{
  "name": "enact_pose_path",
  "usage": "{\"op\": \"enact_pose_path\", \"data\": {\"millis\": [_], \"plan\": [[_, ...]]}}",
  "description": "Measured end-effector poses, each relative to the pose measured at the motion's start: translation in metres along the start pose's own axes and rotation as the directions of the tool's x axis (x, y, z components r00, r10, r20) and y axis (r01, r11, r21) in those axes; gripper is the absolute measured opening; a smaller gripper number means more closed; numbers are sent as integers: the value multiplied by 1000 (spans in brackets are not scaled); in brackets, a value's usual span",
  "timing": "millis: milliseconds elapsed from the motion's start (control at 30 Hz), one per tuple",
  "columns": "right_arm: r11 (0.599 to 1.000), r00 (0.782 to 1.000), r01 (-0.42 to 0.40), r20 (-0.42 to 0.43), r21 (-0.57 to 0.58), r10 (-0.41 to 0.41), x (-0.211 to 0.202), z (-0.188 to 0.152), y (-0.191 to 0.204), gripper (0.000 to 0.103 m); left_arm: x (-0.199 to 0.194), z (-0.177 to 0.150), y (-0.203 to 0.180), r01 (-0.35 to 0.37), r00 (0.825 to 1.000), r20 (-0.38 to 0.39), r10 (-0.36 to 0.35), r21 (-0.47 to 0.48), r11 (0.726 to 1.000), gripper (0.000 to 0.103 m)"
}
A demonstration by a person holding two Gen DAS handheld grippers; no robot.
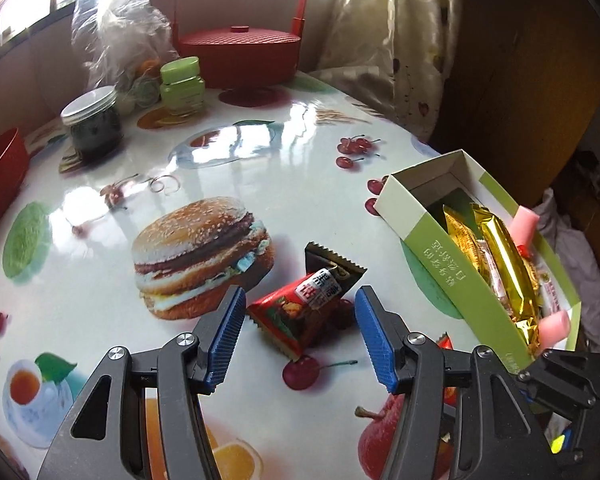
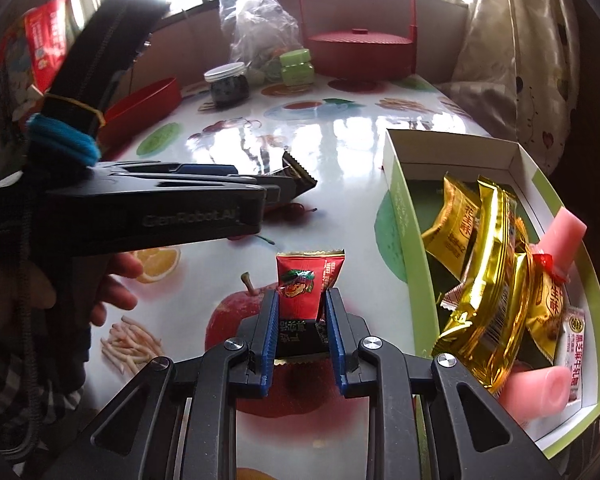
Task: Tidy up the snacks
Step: 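Grasp a red snack packet with the right tool while the left grasps a dark-wrapped candy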
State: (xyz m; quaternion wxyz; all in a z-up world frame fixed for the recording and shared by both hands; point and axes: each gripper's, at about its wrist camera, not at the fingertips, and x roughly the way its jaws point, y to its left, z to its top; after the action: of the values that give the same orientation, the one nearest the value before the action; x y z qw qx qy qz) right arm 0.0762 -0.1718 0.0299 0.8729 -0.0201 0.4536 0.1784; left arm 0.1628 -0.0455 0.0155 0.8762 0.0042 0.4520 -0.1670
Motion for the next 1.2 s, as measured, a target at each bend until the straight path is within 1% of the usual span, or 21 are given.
{"op": "enact_pose_path", "data": {"millis": [67, 133, 200, 333, 433, 567, 633, 667, 700, 800, 900, 967, 1200], "plan": [[1000, 1000, -3, 1, 2, 3, -1, -1, -1, 22, 5, 1, -2, -1, 1000, -18, 1, 13, 1000, 58], [1000, 1000, -3, 4, 3, 3, -2, -1, -2, 22, 8, 1, -3, -19, 999, -27, 20, 24, 1000, 58], [1000, 1000, -5, 6, 4, 5, -2, -2, -2, 22, 9, 1, -4, -38, 999, -27, 38, 34, 999, 58], [1000, 1000, -8, 9, 5, 8, -2, -2, -2, 22, 11, 2, -3, -39, 999, -24, 39, 22, 999, 58], [1000, 1000, -11, 10, 6, 10, -3, -2, -3, 22, 12, 2, -6, -72, 997, -25, 73, 37, 997, 58], [1000, 1000, -11, 10, 6, 11, -4, -2, -3, 22, 13, 1, -7, -83, 996, -22, 84, 50, 995, 58], [1000, 1000, -12, 11, 6, 12, -4, -2, -3, 22, 13, 1, -7, -85, 996, -22, 86, 50, 995, 53], [1000, 1000, -12, 12, 6, 12, -4, -2, -3, 22, 12, 2, -7, -90, 996, -20, 91, 51, 995, 46], [1000, 1000, -11, 11, 6, 11, -4, -2, -3, 22, 12, 1, -8, -91, 996, -20, 92, 51, 995, 43], [1000, 1000, -13, 12, 7, 13, -4, -2, -3, 22, 11, 1, -8, -87, 996, -20, 88, 50, 995, 36], [1000, 1000, -12, 12, 7, 12, -5, -2, -3, 22, 9, 0, -7, -82, 996, -18, 83, 42, 996, 33], [1000, 1000, -12, 12, 8, 12, -4, -2, -2, 22, 8, 0, -7, -79, 997, -15, 80, 40, 996, 28], [1000, 1000, -12, 13, 12, 12, -5, -2, -1, 22, 3, -3, -5, -84, 996, 1, 84, 21, 996, 28]]}}
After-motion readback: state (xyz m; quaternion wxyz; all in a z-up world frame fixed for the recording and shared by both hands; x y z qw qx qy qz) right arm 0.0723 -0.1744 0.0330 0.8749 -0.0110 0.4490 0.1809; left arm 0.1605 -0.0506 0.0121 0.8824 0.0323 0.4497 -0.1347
